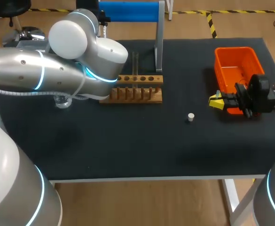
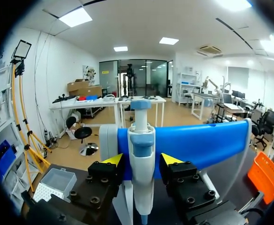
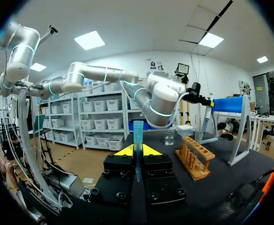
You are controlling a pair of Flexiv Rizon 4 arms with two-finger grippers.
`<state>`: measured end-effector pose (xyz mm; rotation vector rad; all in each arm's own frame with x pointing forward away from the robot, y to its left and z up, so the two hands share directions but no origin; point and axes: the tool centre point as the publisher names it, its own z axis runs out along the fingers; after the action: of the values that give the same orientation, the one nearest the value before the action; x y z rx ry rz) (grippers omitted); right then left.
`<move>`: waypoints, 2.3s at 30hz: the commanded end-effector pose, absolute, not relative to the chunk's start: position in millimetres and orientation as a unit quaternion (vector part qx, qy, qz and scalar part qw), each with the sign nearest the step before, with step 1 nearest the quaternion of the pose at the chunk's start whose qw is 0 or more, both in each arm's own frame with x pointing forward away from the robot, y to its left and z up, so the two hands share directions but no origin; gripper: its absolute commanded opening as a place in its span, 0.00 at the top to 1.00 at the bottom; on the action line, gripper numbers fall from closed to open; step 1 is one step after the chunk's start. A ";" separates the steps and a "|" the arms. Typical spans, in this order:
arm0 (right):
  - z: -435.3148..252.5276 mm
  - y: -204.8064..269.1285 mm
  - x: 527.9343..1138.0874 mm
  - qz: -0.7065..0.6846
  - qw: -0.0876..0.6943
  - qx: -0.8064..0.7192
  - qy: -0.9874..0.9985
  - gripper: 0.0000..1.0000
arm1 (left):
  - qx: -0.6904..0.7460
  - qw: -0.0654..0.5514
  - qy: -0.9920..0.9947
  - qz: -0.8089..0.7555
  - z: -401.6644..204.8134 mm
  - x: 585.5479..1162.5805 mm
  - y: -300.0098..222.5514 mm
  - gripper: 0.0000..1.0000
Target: Invert the test tube, pick up the pipette, mount the tip to pipette, aspirate from beaker and dispense into the tube, eject the tip, return the pipette, and cap with the stopper.
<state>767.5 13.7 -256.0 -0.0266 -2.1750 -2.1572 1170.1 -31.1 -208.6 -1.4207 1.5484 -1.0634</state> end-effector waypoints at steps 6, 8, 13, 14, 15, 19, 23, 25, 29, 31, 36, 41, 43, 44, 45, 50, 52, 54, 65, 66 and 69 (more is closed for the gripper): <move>-255.7 13.5 766.5 -0.703 0.039 -0.009 -0.710 1.00 | -0.559 0.383 0.607 -0.415 -212.5 1174.3 -31.3 0.55; -255.7 13.5 766.5 -0.703 0.039 -0.009 -0.710 1.00 | -0.559 0.383 0.607 -0.415 -212.7 1174.4 -31.2 0.55; -255.7 13.5 766.5 -0.703 0.039 -0.009 -0.710 1.00 | -0.559 0.383 0.607 -0.415 -213.2 1174.4 -31.1 1.00; -255.7 13.5 766.5 -0.703 0.039 -0.009 -0.710 1.00 | -0.560 0.383 0.607 -0.415 -213.2 1174.3 -31.0 1.00; -255.7 13.5 766.5 -0.703 0.039 -0.009 -0.710 1.00 | -0.560 0.383 0.606 -0.415 -213.2 1174.2 -31.0 1.00; -255.7 13.5 766.5 -0.703 0.039 -0.009 -0.710 1.00 | -0.560 0.384 0.606 -0.414 -210.9 1172.2 -30.4 1.00; -255.7 13.5 766.5 -0.703 0.039 -0.009 -0.710 1.00 | -0.557 0.389 0.605 -0.416 -202.5 1170.5 -30.8 1.00; -255.7 13.5 766.5 -0.703 0.039 -0.009 -0.710 1.00 | -0.555 0.392 0.603 -0.418 -197.7 1170.3 -30.4 1.00; -255.7 13.5 766.5 -0.703 0.039 -0.009 -0.710 1.00 | -0.550 0.400 0.600 -0.420 -184.6 1169.4 -29.6 1.00; -255.7 13.5 766.5 -0.703 0.039 -0.009 -0.710 1.00 | -0.548 0.404 0.599 -0.422 -179.2 1168.5 -29.3 1.00; -255.7 13.5 766.5 -0.703 0.039 -0.009 -0.710 1.00 | -0.541 0.411 0.594 -0.431 -166.1 1163.9 -29.6 1.00; -255.7 13.5 766.5 -0.703 0.039 -0.009 -0.710 1.00 | -0.522 0.401 0.613 -0.438 -158.1 1153.8 -32.6 1.00; -255.7 13.5 766.5 -0.703 0.039 -0.009 -0.710 1.00 | -0.510 0.388 0.625 -0.446 -154.0 1146.7 -35.0 1.00; -255.7 13.5 766.5 -0.703 0.039 -0.009 -0.710 1.00 | -0.504 0.384 0.630 -0.449 -152.0 1143.7 -35.7 1.00; -255.7 13.5 766.5 -0.703 0.039 -0.009 -0.710 1.00 | -0.496 0.375 0.638 -0.454 -149.9 1140.6 -36.6 1.00; -255.7 13.5 766.5 -0.703 0.039 -0.009 -0.710 1.00 | -0.463 0.346 0.661 -0.479 -137.7 1122.9 -38.3 1.00; -255.7 13.5 766.5 -0.703 0.039 -0.009 -0.710 1.00 | -0.448 0.321 0.668 -0.500 -132.0 1115.1 -37.7 1.00; -255.7 13.5 766.5 -0.703 0.039 -0.009 -0.710 1.00 | -0.431 0.311 0.681 -0.504 -127.1 1107.1 -38.2 1.00; -255.7 13.5 766.5 -0.703 0.039 -0.009 -0.710 1.00 | -0.336 0.248 0.727 -0.545 -105.0 1054.2 -50.0 1.00; -255.7 13.5 766.5 -0.703 0.039 -0.009 -0.710 1.00 | -0.324 0.242 0.733 -0.547 -102.6 1047.5 -52.3 1.00; -255.7 13.5 766.5 -0.703 0.039 -0.009 -0.710 1.00 | -0.305 0.227 0.742 -0.552 -97.9 1034.8 -56.0 1.00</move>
<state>767.4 13.8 -256.0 -0.0266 -2.1749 -2.1573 1060.3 -75.3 -109.7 -0.9519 1.8830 -1.3809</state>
